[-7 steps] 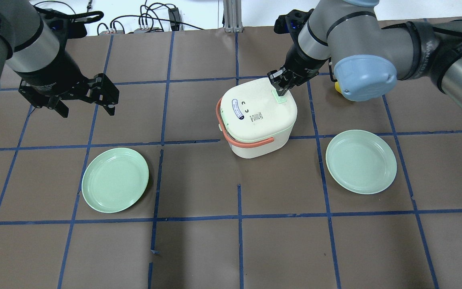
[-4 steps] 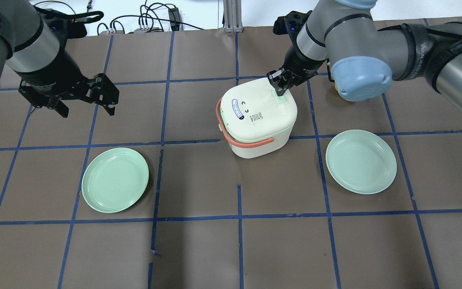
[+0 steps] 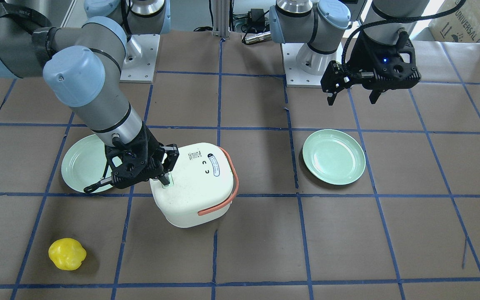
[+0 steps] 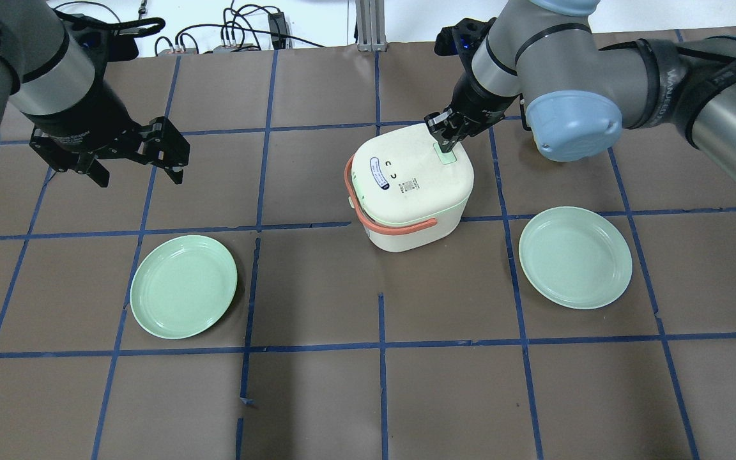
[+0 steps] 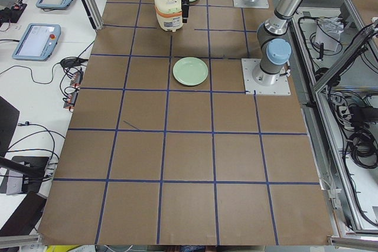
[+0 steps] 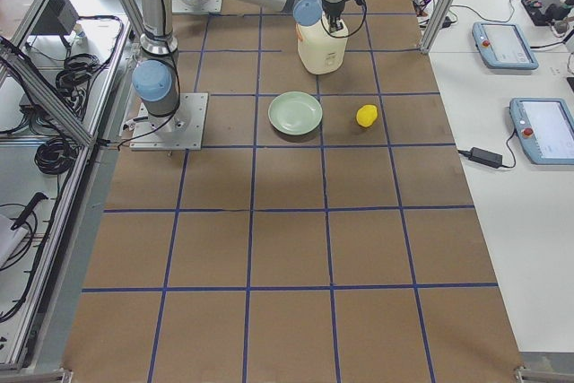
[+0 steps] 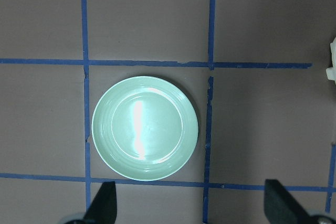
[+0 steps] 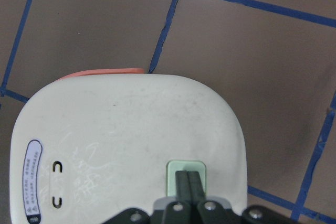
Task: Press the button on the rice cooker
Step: 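Press down on the green button of the rice cooker lid with the right gripper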
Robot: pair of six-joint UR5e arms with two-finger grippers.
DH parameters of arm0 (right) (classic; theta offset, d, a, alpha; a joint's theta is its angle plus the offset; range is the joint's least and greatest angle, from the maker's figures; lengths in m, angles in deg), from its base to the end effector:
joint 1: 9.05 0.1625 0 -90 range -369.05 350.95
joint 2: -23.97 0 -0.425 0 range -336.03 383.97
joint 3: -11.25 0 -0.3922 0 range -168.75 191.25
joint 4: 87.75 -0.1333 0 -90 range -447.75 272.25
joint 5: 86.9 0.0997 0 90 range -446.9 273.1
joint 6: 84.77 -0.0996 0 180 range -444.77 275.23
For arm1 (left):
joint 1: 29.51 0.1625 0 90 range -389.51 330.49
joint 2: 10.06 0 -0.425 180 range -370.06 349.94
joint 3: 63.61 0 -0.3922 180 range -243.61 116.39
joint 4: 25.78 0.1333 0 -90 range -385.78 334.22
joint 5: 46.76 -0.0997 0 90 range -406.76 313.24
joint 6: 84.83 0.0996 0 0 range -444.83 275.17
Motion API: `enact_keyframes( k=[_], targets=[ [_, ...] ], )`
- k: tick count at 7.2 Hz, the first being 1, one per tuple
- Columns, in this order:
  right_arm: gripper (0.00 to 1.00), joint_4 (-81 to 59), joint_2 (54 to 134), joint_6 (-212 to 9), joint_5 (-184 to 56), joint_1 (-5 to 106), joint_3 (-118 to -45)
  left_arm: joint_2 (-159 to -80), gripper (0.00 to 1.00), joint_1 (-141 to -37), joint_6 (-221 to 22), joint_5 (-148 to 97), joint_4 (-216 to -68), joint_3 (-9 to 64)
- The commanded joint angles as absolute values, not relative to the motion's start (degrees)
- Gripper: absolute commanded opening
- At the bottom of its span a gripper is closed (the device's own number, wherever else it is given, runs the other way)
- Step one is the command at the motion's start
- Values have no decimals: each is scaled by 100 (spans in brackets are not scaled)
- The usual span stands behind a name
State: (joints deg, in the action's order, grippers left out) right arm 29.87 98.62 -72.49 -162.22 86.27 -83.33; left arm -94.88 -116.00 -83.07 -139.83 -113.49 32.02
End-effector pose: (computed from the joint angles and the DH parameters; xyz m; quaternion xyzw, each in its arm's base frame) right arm 0.2128 -0.5757 0.3565 -0.1599 0.9766 -0.0741 0.1232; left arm -0.0998 -0.4636 0.4865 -0.0157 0.9994 -0.0148 0.0275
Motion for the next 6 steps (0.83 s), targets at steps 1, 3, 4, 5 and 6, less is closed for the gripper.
enact_keyframes(
  k=[1, 3, 4, 5, 6],
  targets=[
    [7, 3046, 9833, -7247, -16223, 8623, -8341, -9488, 100, -11600, -8307, -13983, -11349, 3202],
    [7, 3047, 9859, -7256, -16223, 8623, -8332, -9488, 100, -11600, -8307, -13983, -11358, 3202],
    [9, 3029, 9911, -7299, -16214, 8623, -8323, -9479, 100, -11600, -8307, -13983, -11350, 3202],
    [21, 2951, 10060, -7326, -16240, 8631, -8314, -9488, 100, -11600, -8307, -13983, -11349, 3202],
    [49, 2671, 10366, -7335, -16249, 8632, -8314, -9488, 100, -11600, -8307, -13983, -11349, 3202]
  ],
)
